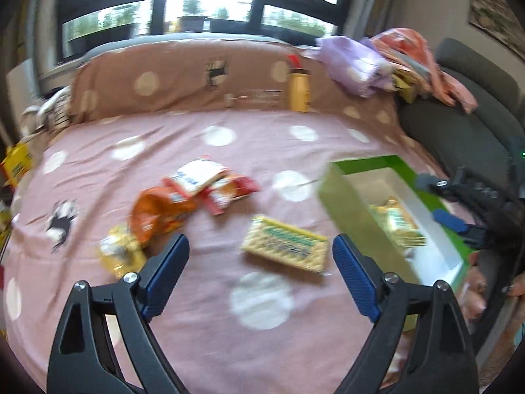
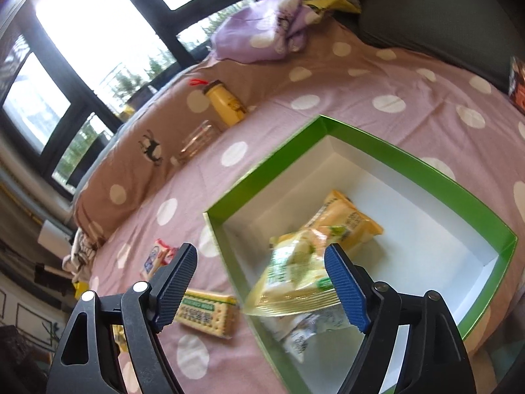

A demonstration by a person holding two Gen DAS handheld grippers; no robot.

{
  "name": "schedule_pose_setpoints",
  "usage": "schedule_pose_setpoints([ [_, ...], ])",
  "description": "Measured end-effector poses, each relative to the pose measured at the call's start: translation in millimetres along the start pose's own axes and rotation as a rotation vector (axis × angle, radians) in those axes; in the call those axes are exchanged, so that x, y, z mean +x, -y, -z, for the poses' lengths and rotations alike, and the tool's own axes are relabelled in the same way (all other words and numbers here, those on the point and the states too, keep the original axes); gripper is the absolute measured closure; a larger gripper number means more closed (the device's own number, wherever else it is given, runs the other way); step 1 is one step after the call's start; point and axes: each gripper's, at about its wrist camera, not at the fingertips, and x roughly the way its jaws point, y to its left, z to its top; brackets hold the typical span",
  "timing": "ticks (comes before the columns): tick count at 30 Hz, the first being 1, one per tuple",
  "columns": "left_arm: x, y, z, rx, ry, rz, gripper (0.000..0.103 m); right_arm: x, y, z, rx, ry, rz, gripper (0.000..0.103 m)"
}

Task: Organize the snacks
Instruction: 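Move the right gripper to the pile and grasp the crumpled gold packet, then lift the gold packet off the bed with the right gripper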

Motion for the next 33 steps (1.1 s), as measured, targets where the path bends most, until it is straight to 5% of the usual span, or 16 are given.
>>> schedule_pose_setpoints([
  [9, 9.8, -73.0, 17.0, -0.164, -0.017, -0.140, 0.013, 7.3, -59.3, 24.9, -0.193, -0.011, 0.009, 0.017],
  [15, 8.9, -118.8, 20.3, -0.309, -0.038, -0.171, 0.013, 15.7, -93.3, 44.3, -0.268, -0.057, -0.074, 0.017],
  [20, 13.7, -145.9, 24.7, -0.397, -0.079, -0.201, 0.013, 40.0, -116.0, 62.4, -0.309, -0.190, -0.192, 0.017],
  [29, 37.0, -158.6, 21.3, -0.432, -0.140, -0.134, 0.013, 88.2, -185.5, 90.3, -0.405, -0.445, -0.376, 0.017],
  [33, 47.6, -163.0, 19.3, -0.452, -0.161, -0.110, 0.014, 120.0, -222.8, 101.1, -0.454, -0.553, -0.408, 0.029],
])
